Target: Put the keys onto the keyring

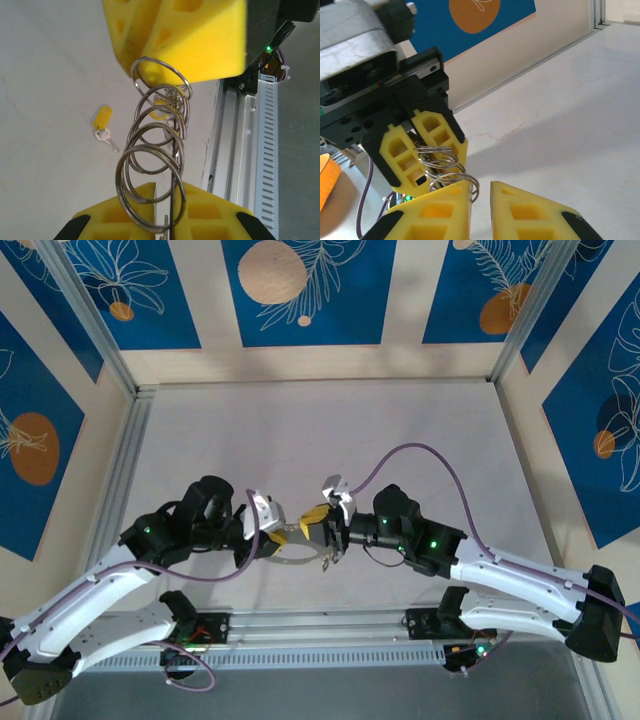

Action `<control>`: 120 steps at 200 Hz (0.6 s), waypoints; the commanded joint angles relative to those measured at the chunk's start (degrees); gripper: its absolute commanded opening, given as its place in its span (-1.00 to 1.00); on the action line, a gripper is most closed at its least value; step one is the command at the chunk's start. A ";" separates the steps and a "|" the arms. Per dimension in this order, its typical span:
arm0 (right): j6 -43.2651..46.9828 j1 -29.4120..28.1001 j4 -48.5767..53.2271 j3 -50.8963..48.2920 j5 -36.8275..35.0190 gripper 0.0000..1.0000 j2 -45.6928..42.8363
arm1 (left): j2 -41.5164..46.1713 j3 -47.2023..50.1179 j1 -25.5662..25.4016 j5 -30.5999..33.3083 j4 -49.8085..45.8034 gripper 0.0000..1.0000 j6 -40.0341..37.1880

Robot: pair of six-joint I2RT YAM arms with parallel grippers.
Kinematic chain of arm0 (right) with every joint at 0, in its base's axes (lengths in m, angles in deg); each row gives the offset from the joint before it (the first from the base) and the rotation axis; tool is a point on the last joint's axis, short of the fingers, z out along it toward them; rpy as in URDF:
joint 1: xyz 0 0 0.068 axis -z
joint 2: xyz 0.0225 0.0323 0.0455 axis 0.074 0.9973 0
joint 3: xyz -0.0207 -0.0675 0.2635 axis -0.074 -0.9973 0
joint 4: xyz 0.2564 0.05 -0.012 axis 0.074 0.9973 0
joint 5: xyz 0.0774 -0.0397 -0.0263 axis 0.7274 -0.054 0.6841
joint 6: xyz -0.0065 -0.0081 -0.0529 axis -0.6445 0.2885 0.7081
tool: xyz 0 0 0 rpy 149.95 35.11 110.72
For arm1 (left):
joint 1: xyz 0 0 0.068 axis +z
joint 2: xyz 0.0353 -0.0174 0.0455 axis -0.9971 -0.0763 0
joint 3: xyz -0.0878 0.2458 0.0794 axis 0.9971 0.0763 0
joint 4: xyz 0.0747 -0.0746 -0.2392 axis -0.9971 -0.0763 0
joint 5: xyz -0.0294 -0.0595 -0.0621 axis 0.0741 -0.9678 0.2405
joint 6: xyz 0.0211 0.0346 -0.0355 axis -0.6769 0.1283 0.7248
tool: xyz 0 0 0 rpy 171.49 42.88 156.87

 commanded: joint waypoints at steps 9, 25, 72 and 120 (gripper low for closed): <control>-2.32 2.40 -3.88 0.33 5.19 -0.62 1.03 | 1.49 0.07 -0.60 -2.98 1.72 -1.00 0.14; -1.84 2.55 -2.84 1.58 8.06 -0.62 2.28 | 1.54 0.15 -0.57 -2.88 1.45 -1.00 0.02; -0.32 2.17 -2.47 3.34 14.34 -0.62 4.89 | 1.71 0.37 -0.57 -2.79 1.54 -1.00 0.09; 1.78 1.80 -1.52 4.39 16.46 -0.73 5.49 | 1.80 0.32 -0.57 -2.71 1.54 -1.00 0.06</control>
